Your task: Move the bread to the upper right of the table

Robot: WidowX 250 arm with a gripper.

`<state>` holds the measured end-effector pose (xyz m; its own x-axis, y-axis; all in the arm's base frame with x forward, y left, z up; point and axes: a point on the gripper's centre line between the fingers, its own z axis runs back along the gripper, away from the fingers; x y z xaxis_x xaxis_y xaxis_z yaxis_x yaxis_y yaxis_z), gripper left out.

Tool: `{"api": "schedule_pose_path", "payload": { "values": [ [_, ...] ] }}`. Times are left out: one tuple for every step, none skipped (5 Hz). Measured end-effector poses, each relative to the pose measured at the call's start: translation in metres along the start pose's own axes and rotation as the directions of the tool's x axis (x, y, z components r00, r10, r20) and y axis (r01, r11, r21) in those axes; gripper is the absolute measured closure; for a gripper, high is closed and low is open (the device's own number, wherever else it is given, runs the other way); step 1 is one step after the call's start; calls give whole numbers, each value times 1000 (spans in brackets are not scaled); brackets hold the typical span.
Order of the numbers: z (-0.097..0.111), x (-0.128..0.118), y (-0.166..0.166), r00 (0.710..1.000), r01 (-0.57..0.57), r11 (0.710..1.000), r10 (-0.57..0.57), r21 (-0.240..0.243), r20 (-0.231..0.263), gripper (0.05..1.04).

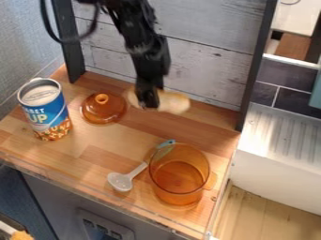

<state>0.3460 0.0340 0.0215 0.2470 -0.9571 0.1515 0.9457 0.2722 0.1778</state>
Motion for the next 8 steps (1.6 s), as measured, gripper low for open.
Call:
{"api": "schedule_pose_path", "payload": {
  "values": [
    [-21, 7, -4, 1000, 23, 1000, -23, -17, -13, 502],
    [-35, 9, -2, 1000, 21, 1000, -22, -19, -10, 502],
    [-41, 7, 1, 999, 24, 999, -25, -23, -23, 502],
    [-40, 5, 4, 999, 6, 1000, -6, -19, -41, 436],
    [-35, 4, 10, 998, -4, 1000, 4, -13, -57, 140],
    [-38, 2, 12, 997, -8, 1000, 6, -21, -71, 73],
    [-36, 0, 15, 996, -11, 1000, 10, -16, -86, 79],
    [-34, -2, 12, 996, -13, 999, 10, -36, -90, 83]
  ]
}}
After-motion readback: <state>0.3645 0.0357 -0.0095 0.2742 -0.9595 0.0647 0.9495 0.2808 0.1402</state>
